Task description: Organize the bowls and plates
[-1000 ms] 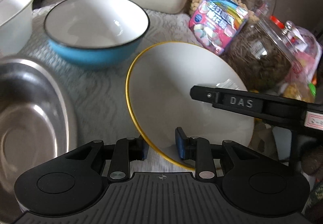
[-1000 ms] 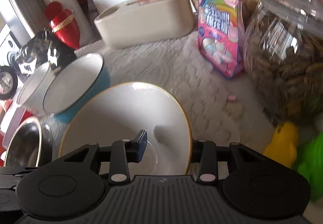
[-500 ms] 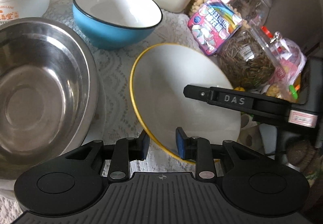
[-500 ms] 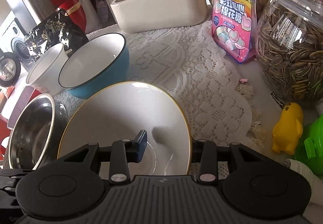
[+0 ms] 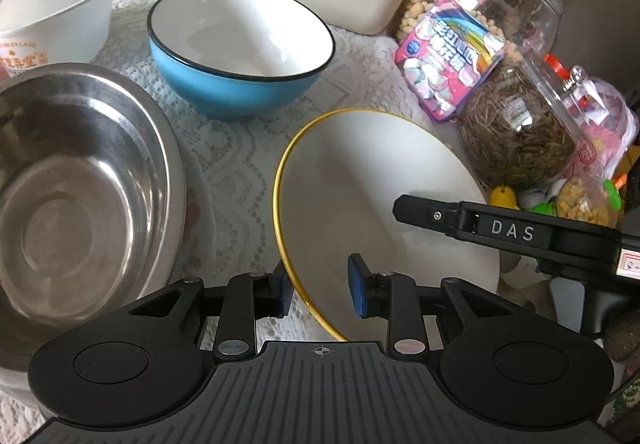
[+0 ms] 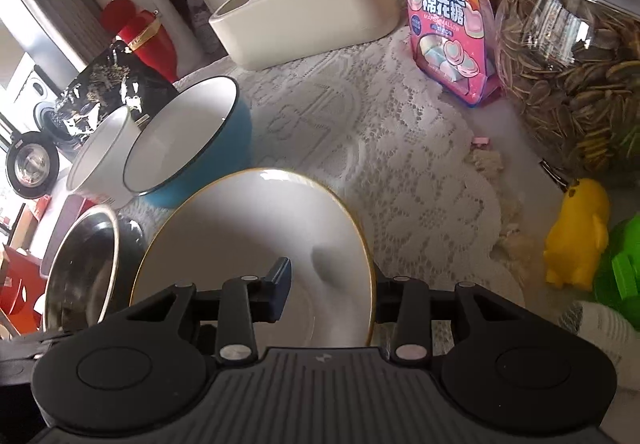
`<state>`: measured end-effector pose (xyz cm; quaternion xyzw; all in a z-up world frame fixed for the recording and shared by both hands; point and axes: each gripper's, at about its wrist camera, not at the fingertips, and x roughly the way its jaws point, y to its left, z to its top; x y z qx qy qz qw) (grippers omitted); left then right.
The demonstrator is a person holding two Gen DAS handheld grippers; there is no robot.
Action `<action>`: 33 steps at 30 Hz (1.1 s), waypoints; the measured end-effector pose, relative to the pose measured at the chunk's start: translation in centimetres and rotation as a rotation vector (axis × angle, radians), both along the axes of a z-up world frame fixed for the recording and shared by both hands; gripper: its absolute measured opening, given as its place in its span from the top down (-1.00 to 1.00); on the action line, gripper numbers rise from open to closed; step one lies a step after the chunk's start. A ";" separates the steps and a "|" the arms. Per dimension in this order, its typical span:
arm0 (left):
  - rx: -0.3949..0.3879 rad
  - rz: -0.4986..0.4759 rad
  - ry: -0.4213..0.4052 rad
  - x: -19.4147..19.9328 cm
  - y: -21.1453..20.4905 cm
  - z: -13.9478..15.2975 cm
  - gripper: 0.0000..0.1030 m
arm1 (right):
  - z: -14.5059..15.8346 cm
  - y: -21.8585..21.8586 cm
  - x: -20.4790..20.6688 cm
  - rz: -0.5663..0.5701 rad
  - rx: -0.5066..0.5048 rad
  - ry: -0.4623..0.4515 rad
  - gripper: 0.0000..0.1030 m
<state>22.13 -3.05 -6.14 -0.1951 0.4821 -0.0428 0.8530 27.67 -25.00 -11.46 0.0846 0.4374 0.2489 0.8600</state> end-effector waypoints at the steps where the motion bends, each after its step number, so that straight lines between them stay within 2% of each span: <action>1: 0.001 -0.003 0.004 -0.1 -0.1 0.0 0.39 | 0.1 -0.1 -0.3 0.000 -0.009 -0.007 0.26; 15: 0.026 -0.025 0.003 -1.2 -1.0 0.3 0.39 | 0.1 -0.3 -1.0 -0.024 -0.065 -0.001 0.25; 22: 0.047 -0.002 -0.059 -2.1 -0.2 1.6 0.40 | 0.9 -0.6 -1.2 -0.060 -0.072 -0.055 0.23; 26: 0.032 0.039 -0.118 -3.0 0.9 2.9 0.40 | 1.9 -0.8 -1.6 -0.092 -0.067 -0.116 0.10; 29: -0.025 0.084 -0.196 -3.7 3.0 4.5 0.40 | 2.9 -0.8 -2.3 -0.135 -0.084 -0.195 0.07; 31: -0.052 0.117 -0.235 -3.5 4.7 5.4 0.40 | 4.0 -1.0 -2.6 -0.175 -0.087 -0.257 -0.17; 33: -0.044 0.147 -0.255 -2.4 6.7 6.4 0.40 | 5.3 -1.1 -2.6 -0.231 -0.079 -0.297 -0.32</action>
